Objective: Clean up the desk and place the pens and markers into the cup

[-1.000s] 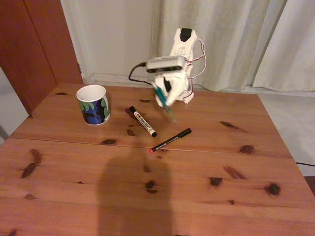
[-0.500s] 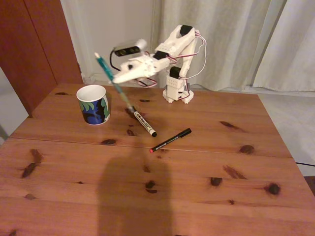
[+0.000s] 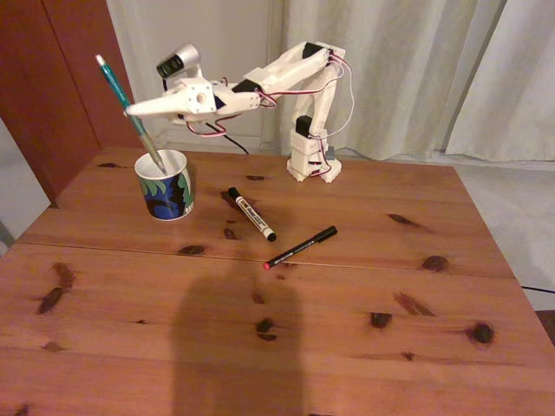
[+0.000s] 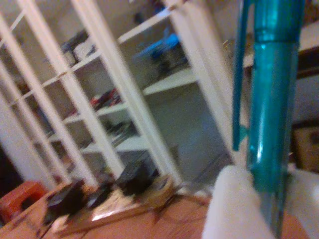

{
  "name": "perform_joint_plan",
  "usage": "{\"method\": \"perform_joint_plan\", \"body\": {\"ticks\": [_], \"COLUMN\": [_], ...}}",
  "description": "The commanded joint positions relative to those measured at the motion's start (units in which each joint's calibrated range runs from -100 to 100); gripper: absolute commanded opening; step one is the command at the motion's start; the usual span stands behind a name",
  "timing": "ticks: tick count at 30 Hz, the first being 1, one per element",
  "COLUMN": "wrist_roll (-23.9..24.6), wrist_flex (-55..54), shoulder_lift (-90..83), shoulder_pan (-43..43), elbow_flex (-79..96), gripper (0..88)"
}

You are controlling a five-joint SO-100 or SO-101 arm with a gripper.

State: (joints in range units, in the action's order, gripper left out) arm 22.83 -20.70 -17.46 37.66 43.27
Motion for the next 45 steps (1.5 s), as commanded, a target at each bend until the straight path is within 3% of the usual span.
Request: {"method": "perform_joint_plan", "body": {"ticks": [1,25,45], "wrist_roll": [-0.20,-9.21,-10.99], "wrist_flex": [-1.80,-1.63,-1.63], "shoulder_lift": [-0.29,-0.87,-0.79], "shoulder_pan": [2.03,7.33,14.81], "elbow_flex": [-3.95,2.90,3.08], "gripper": [0.8,0.8,0.8]}}
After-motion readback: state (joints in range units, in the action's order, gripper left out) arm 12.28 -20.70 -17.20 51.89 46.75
